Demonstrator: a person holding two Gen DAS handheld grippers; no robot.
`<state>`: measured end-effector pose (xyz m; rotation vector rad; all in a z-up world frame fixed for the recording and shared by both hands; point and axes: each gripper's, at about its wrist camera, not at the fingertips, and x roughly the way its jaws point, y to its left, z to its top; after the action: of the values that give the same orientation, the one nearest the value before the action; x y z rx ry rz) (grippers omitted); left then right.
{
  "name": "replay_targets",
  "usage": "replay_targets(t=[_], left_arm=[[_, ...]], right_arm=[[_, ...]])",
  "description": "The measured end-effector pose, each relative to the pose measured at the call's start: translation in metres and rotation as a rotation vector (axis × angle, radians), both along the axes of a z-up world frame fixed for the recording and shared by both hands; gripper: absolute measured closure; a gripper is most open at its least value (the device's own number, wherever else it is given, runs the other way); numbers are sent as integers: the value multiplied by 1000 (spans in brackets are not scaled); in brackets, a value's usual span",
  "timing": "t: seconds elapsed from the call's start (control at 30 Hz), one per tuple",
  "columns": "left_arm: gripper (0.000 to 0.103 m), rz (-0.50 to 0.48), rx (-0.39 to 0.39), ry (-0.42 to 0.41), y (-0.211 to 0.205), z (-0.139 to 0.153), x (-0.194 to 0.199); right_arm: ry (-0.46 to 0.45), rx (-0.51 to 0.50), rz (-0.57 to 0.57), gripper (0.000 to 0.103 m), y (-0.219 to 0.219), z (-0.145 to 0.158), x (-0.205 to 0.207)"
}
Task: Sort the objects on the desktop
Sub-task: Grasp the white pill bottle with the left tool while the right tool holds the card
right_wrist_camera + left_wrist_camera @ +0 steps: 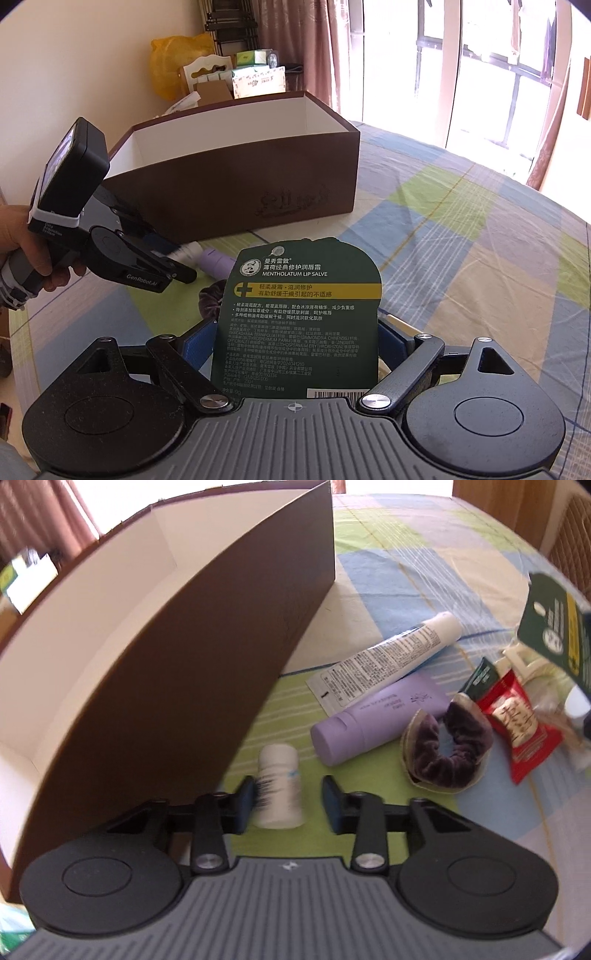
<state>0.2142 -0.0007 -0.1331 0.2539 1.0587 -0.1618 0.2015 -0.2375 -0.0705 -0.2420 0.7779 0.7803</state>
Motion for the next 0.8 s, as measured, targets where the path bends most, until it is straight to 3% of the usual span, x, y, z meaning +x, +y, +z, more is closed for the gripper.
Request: replay_targets(t=[0.27,0.8], left_arm=[[81,38,-23,17,-5,11,-25],[81,55,-17,-74,-8,81,-73]], right_arm=[[9,17,13,12,-6,4,-3],[25,17,9,12,0,13,-19]])
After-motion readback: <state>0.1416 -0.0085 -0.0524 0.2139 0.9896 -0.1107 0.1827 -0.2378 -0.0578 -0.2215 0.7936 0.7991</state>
